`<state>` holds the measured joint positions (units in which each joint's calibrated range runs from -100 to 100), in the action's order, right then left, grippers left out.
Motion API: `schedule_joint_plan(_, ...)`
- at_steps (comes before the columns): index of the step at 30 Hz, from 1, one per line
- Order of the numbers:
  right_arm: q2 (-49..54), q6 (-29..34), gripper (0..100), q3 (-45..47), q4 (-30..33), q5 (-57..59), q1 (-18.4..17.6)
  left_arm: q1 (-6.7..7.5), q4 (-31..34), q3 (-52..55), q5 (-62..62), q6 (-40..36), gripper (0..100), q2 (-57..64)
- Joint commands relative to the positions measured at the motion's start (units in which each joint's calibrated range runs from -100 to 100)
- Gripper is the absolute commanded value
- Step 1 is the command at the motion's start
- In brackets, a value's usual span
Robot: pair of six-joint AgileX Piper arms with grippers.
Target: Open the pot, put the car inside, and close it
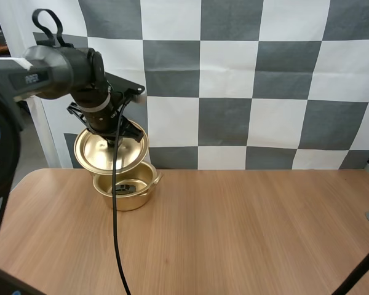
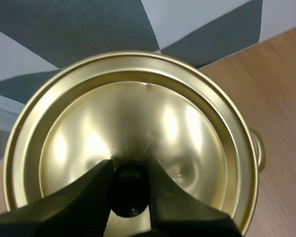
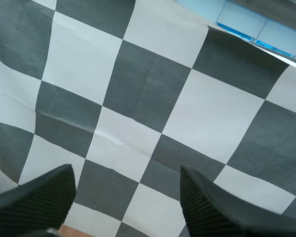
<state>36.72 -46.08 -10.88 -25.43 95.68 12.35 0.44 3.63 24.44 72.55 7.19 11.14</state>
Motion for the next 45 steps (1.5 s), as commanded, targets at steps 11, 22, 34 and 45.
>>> schedule_joint_plan(11, -0.03, 0.18, 100, -0.04, 0.53, 3.84, 0.02, 0.04, -0.06, -0.01, -4.41, 0.01, 0, -6.86)
schedule_joint_plan(22, -0.03, 0.18, 100, -0.04, 0.65, 4.32, 0.02, 0.04, -0.06, -0.01, -5.84, 0.01, 0, -13.38)
schedule_joint_plan(34, -0.03, 0.18, 100, -0.04, 0.81, 4.32, 0.02, 0.04, -0.33, -0.01, -10.85, 0.01, 0, -16.84)
schedule_joint_plan(45, -0.03, 0.18, 100, -0.04, 0.08, 4.32, 0.02, 0.04, -0.33, -0.01, -10.90, 0.01, 0, -17.28)
